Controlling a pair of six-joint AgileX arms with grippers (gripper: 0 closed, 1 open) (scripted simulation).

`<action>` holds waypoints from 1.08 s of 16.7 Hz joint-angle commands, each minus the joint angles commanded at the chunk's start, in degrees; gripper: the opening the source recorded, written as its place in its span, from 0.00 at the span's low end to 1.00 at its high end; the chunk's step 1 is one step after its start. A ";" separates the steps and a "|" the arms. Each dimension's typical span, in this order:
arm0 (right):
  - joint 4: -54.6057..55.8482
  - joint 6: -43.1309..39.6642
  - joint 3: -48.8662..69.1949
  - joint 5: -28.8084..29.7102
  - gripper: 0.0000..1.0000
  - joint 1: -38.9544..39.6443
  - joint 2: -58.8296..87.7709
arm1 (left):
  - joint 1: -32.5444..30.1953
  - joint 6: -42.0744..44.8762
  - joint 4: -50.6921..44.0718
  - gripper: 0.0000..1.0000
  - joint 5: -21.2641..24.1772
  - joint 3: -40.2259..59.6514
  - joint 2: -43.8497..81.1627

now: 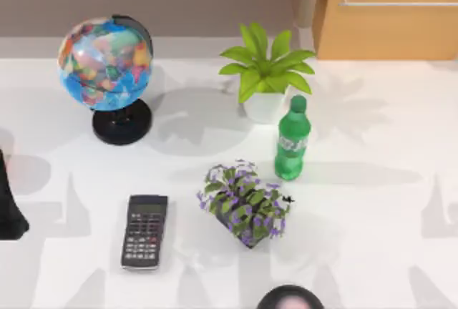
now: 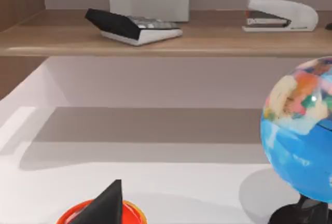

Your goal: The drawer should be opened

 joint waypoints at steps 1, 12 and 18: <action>0.00 0.00 0.00 0.00 1.00 0.00 0.00 | 0.00 0.00 0.00 1.00 0.00 0.00 0.00; 9.18 0.40 21.31 -19.75 1.00 -19.70 29.47 | 0.00 0.00 0.00 1.00 0.00 0.00 0.00; 15.29 0.74 35.47 -32.67 1.00 -32.98 50.45 | 0.00 0.00 0.00 1.00 0.00 0.00 0.00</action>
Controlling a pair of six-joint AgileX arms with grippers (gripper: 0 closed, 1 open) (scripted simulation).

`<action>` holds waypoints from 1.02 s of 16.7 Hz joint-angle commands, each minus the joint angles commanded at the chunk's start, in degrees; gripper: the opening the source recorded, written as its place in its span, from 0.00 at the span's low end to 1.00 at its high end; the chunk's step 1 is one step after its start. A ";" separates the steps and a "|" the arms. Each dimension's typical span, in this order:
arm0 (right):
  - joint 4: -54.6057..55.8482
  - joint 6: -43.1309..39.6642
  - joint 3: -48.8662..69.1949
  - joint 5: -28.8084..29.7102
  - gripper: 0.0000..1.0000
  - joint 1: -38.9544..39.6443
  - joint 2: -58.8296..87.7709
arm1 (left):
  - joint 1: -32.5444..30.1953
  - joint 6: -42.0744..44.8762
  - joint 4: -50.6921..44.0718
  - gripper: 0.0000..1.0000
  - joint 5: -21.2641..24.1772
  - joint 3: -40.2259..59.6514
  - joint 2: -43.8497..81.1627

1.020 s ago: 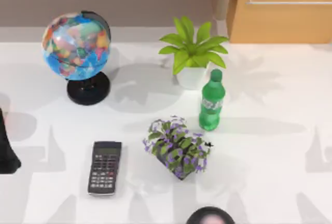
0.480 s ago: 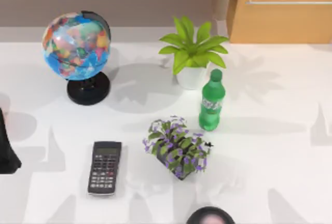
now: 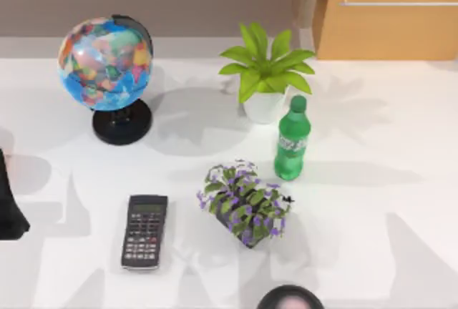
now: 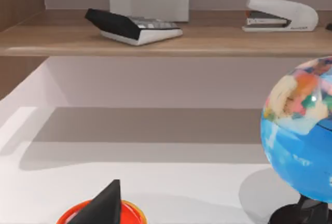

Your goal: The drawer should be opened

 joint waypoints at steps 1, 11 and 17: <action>0.61 0.07 1.47 -1.38 1.00 -1.41 2.03 | 0.00 0.00 0.00 1.00 0.00 0.00 0.00; 2.70 -1.62 3.64 -1.95 1.00 -2.25 6.32 | 0.00 0.00 0.00 1.00 0.00 0.00 0.00; 15.89 -20.70 7.91 8.96 1.00 6.31 24.79 | 0.00 0.00 0.00 1.00 0.00 0.00 0.00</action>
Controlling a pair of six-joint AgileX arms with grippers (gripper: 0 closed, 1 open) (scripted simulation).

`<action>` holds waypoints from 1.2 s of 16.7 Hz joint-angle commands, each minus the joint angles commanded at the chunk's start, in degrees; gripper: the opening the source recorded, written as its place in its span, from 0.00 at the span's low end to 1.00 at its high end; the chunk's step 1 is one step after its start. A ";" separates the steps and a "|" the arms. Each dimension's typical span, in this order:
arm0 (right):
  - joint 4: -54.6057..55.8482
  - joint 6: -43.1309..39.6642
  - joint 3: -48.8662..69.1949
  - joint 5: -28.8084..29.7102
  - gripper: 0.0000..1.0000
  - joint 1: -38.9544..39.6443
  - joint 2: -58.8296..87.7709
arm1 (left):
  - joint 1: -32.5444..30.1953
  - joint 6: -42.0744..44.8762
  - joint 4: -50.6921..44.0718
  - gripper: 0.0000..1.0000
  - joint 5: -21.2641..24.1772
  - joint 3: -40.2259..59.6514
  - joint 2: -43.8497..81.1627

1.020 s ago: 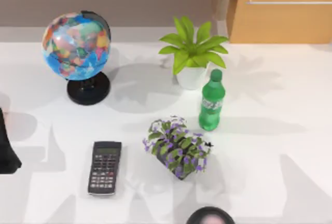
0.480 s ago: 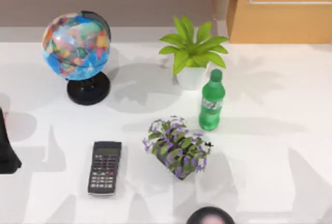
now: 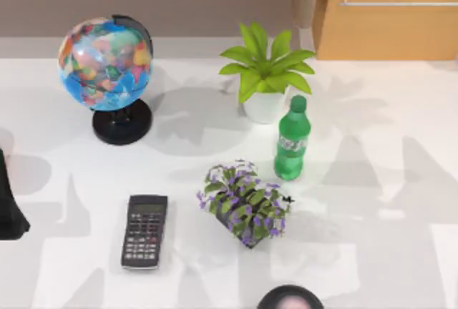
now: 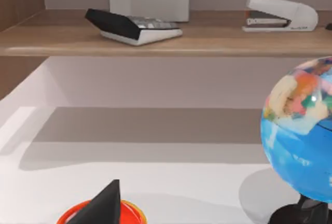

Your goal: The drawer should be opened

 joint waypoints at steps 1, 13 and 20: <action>3.26 -5.15 1.13 2.51 1.00 2.18 4.58 | 0.00 0.00 0.00 1.00 0.00 0.00 0.00; 38.77 -63.71 10.44 32.26 1.00 32.57 47.46 | 0.00 0.00 0.00 1.00 0.00 0.00 0.00; 42.38 -69.30 10.73 35.87 1.00 36.79 52.56 | 0.00 0.00 0.00 1.00 0.00 0.00 0.00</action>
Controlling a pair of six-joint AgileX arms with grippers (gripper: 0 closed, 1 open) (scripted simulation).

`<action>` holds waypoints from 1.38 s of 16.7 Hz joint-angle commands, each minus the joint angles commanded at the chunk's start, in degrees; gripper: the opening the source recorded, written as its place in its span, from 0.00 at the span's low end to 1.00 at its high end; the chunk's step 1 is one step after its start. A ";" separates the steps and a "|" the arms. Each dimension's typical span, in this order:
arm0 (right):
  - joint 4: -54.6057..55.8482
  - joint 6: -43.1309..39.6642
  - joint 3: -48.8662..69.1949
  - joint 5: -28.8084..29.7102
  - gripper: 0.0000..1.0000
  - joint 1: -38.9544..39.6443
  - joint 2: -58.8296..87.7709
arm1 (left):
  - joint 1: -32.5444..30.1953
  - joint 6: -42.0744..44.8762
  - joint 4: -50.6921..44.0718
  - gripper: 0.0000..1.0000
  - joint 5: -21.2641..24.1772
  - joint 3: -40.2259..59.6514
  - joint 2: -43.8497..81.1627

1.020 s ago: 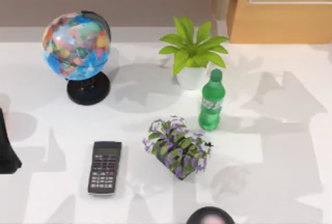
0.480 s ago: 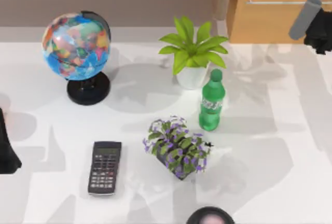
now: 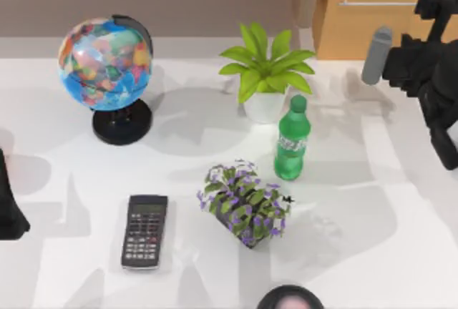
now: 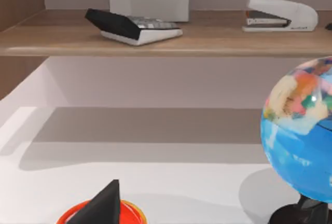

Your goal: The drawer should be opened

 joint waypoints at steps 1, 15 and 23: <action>-0.16 0.10 -0.27 -0.12 1.00 -0.21 -0.12 | 0.00 0.00 0.00 1.00 0.00 0.00 0.00; -3.70 -0.03 6.69 -0.69 0.77 -0.72 2.98 | 0.00 0.00 0.00 1.00 0.00 0.00 0.00; -3.70 -0.03 6.69 -0.69 0.17 -0.72 2.98 | 0.00 0.00 0.00 1.00 0.00 0.00 0.00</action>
